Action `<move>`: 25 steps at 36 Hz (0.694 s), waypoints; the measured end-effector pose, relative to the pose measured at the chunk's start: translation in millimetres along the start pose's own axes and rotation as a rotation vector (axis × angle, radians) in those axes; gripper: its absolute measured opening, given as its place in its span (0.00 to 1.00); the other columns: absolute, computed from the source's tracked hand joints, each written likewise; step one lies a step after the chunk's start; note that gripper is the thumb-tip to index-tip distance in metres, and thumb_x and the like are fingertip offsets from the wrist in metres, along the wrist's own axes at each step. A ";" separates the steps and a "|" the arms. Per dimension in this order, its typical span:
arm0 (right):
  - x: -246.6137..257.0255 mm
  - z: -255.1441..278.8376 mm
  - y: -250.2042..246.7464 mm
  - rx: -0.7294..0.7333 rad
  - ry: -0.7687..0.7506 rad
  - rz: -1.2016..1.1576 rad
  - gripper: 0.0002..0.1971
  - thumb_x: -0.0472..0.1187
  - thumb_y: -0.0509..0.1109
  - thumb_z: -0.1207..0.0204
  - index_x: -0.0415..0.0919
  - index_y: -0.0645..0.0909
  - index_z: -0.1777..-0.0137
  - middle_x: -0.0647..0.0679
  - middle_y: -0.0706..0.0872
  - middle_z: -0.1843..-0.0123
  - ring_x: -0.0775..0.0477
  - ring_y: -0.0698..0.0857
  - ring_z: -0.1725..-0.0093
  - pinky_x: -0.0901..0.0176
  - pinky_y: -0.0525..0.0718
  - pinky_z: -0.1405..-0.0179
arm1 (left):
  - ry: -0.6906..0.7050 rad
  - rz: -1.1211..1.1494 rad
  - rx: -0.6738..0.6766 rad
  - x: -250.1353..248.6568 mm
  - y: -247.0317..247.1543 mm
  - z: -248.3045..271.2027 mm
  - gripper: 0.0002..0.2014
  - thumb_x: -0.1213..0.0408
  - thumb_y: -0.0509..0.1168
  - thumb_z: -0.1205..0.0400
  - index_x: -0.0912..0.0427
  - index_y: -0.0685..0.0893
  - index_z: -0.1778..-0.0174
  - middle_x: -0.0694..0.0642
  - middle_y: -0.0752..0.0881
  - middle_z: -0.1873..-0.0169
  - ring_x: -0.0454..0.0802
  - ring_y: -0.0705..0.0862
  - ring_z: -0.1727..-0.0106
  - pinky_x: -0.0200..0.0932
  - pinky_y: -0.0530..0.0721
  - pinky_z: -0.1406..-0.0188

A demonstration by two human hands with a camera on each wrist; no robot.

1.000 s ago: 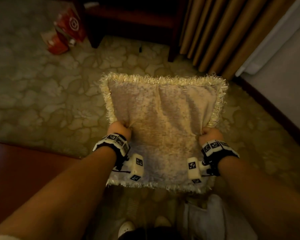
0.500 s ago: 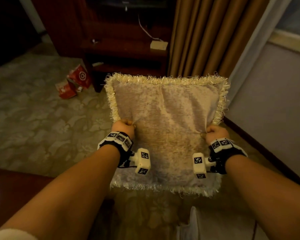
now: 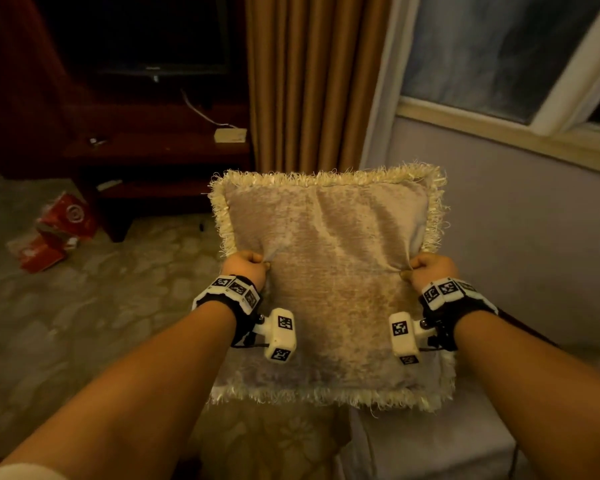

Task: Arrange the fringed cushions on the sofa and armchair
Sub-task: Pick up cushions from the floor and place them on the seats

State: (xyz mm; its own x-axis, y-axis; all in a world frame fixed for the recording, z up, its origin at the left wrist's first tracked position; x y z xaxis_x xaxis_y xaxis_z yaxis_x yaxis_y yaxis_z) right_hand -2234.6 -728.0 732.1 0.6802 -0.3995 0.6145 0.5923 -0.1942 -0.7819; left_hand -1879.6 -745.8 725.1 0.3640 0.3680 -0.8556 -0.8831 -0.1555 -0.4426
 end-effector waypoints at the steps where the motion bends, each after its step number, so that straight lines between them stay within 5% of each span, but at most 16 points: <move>1: -7.7 6.3 -7.6 -0.018 0.016 -0.003 0.08 0.36 0.79 0.31 0.45 0.82 0.66 0.45 0.85 0.61 0.40 0.84 0.57 0.58 0.78 0.57 | 0.014 -0.006 0.021 -4.1 6.2 4.6 0.11 0.67 0.69 0.20 0.56 0.80 0.69 0.55 0.82 0.76 0.52 0.81 0.74 0.36 0.80 0.78; 7: -66.9 50.5 -57.0 -0.126 0.139 0.018 0.03 0.37 0.78 0.29 0.42 0.86 0.58 0.44 0.85 0.57 0.41 0.82 0.57 0.59 0.78 0.56 | 0.094 -0.046 0.178 -25.8 56.3 31.1 0.13 0.67 0.70 0.20 0.56 0.80 0.71 0.54 0.82 0.75 0.52 0.81 0.71 0.40 0.79 0.66; 13: -134.9 111.8 -107.9 -0.234 0.300 0.016 0.05 0.38 0.78 0.29 0.46 0.84 0.62 0.44 0.86 0.57 0.40 0.83 0.55 0.59 0.79 0.56 | 0.189 -0.112 0.348 -48.0 120.9 76.3 0.05 0.65 0.71 0.21 0.58 0.84 0.62 0.56 0.85 0.66 0.55 0.82 0.60 0.41 0.79 0.59; 17: -187.1 155.4 -141.0 -0.310 0.421 -0.026 0.08 0.35 0.79 0.31 0.44 0.84 0.67 0.41 0.88 0.58 0.37 0.86 0.53 0.55 0.84 0.52 | 0.258 -0.123 0.470 -62.1 172.5 120.8 0.05 0.67 0.70 0.20 0.58 0.82 0.60 0.54 0.81 0.71 0.54 0.81 0.66 0.34 0.78 0.71; 19: -213.5 180.4 -157.8 -0.346 0.488 -0.037 0.02 0.33 0.78 0.29 0.38 0.87 0.60 0.38 0.88 0.54 0.38 0.84 0.54 0.55 0.83 0.51 | 0.295 -0.147 0.530 -67.0 197.3 147.9 0.06 0.67 0.69 0.19 0.58 0.80 0.61 0.53 0.80 0.74 0.49 0.80 0.74 0.34 0.75 0.78; 22: -253.6 218.2 -181.1 -0.377 0.586 -0.030 0.07 0.33 0.75 0.26 0.32 0.86 0.49 0.35 0.87 0.50 0.40 0.80 0.55 0.59 0.78 0.55 | 0.356 -0.178 0.626 -70.5 237.0 186.4 0.08 0.69 0.68 0.18 0.59 0.79 0.63 0.54 0.79 0.75 0.42 0.77 0.85 0.28 0.70 0.90; 25: -287.3 252.6 -202.0 -0.417 0.662 -0.034 0.08 0.33 0.74 0.26 0.31 0.85 0.48 0.33 0.87 0.47 0.37 0.82 0.52 0.58 0.77 0.54 | 0.415 -0.229 0.701 -73.5 279.8 221.1 0.06 0.68 0.68 0.19 0.60 0.80 0.61 0.53 0.80 0.73 0.46 0.82 0.76 0.34 0.74 0.80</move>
State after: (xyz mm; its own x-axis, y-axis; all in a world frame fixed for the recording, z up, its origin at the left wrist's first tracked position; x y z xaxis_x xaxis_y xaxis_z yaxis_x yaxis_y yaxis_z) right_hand -2440.7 -347.6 739.9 0.1876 -0.8131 0.5510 0.3074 -0.4842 -0.8192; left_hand -2218.8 -613.6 723.5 0.5142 -0.0668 -0.8550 -0.7038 0.5369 -0.4652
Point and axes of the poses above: each hand's wrist, its own z-axis away from the middle knuckle, its own y-axis out of the palm, x = y × z, the point moved 5 cm from there along -z, towards the middle knuckle
